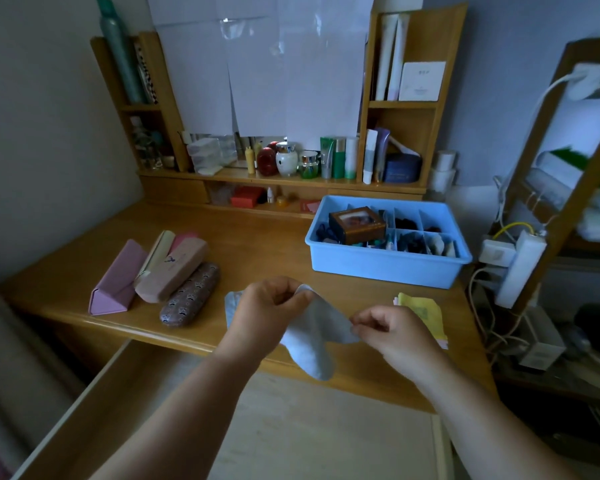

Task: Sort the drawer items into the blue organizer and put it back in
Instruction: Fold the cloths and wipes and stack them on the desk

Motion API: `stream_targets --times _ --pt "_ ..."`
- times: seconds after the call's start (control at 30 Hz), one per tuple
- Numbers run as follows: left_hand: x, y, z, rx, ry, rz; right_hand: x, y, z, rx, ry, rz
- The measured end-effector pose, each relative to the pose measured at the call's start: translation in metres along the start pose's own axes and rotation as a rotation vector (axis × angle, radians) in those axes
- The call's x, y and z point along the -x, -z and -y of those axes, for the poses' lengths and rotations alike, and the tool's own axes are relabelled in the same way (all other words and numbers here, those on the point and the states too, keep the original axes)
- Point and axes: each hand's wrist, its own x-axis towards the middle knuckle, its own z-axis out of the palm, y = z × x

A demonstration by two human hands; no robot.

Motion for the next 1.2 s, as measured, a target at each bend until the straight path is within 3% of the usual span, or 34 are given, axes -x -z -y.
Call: stream_targets --times 0.1,0.33,0.57,0.8,1.03,1.2 --pt "0.003 0.0 -0.001 0.031 0.001 0.031 0.003 0.008 -0.002 -0.073 -0.032 -0.027" --pt "0.007 0.004 0.01 0.015 0.037 0.121 0.013 0.026 0.004 -0.017 0.087 -0.071" --pt "-0.013 -0.003 0.045 -0.192 0.196 0.201 -0.013 0.015 -0.014 0.004 -0.084 -0.087" --pt "-0.032 -0.023 0.073 -0.098 0.232 0.112 -0.042 0.002 -0.037 0.124 -0.071 -0.076" --pt "-0.019 -0.029 0.093 -0.057 0.111 0.094 -0.029 -0.002 -0.059 0.191 0.062 0.016" --pt "0.0 -0.028 0.102 -0.169 -0.188 0.126 -0.012 0.002 -0.065 0.31 0.237 0.058"
